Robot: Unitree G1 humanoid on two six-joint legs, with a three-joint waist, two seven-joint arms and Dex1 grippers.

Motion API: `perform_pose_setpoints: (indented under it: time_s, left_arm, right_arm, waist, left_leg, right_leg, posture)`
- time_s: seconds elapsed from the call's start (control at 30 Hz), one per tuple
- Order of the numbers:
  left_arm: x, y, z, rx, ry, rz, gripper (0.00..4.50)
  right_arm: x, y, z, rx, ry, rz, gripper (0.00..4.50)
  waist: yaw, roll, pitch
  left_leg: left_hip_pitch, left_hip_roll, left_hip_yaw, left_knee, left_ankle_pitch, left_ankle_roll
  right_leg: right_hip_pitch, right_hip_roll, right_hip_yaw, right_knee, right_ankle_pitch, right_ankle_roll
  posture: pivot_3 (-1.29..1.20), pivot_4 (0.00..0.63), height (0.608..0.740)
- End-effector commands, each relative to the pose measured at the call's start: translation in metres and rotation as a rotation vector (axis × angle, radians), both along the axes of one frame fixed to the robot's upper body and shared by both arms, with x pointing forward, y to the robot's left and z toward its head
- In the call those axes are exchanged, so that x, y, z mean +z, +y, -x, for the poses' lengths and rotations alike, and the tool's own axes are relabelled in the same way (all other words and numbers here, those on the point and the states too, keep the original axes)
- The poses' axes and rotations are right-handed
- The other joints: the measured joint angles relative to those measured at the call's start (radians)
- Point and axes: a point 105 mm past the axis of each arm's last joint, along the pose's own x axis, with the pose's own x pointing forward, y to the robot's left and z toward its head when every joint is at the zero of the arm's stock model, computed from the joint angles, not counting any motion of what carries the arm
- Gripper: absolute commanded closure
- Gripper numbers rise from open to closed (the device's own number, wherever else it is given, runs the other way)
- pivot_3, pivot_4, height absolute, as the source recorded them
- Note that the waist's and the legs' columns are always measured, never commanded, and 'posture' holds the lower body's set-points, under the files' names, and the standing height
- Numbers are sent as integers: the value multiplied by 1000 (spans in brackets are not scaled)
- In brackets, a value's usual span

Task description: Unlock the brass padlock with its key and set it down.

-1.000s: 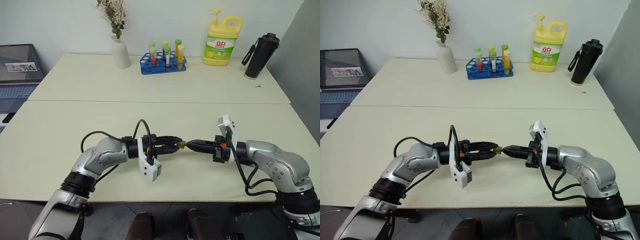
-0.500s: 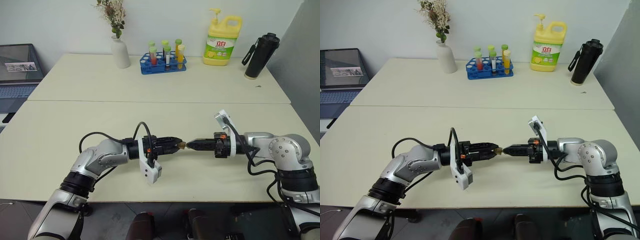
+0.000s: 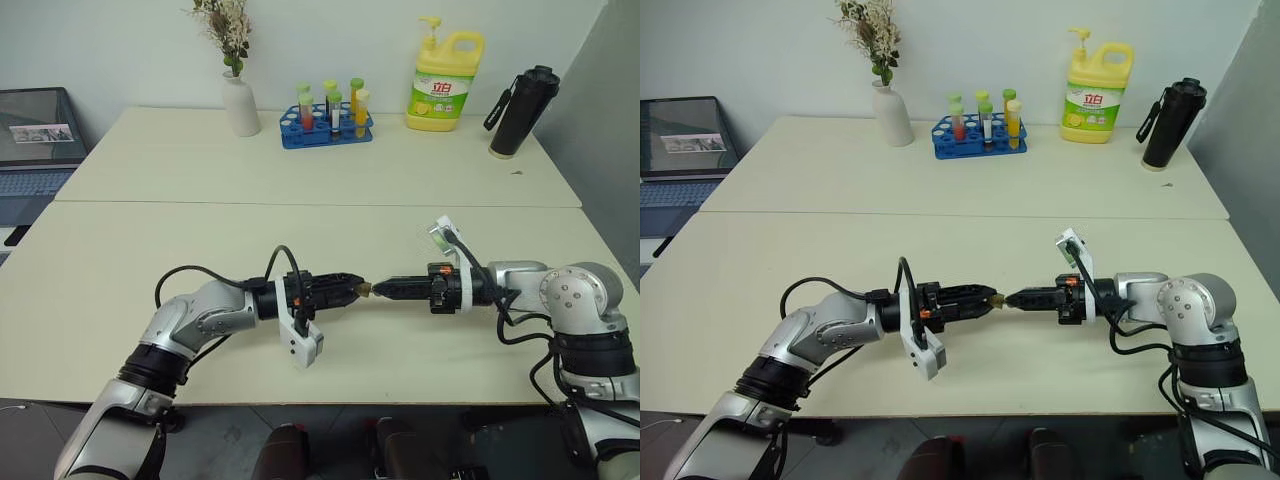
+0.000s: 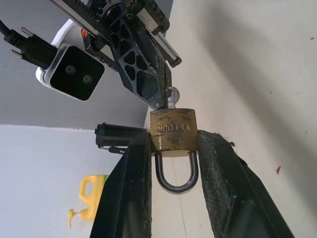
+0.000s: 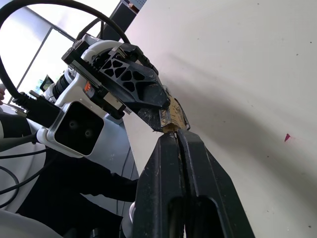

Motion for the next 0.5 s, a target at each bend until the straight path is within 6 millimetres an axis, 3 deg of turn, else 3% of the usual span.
perform_pose_setpoints:
  time_s: [0.03,0.5]
  left_arm:
    - [8,1,-1,-1,-22,16,3542]
    - [9,-1,-2,-15,-52,-4,3542]
  right_arm:
    - [10,3,2,16,-5,-38,4500]
    - [7,4,2,-6,183,-58,4500]
  waist:
    - [0,0,0]
    - [0,0,0]
  left_leg:
    - [0,0,0,0,0,0]
    - [0,0,0,0,0,0]
  right_leg:
    - [0,0,0,0,0,0]
    - [0,0,0,0,0,0]
  posture:
    - [0,150,740]
    - [0,150,740]
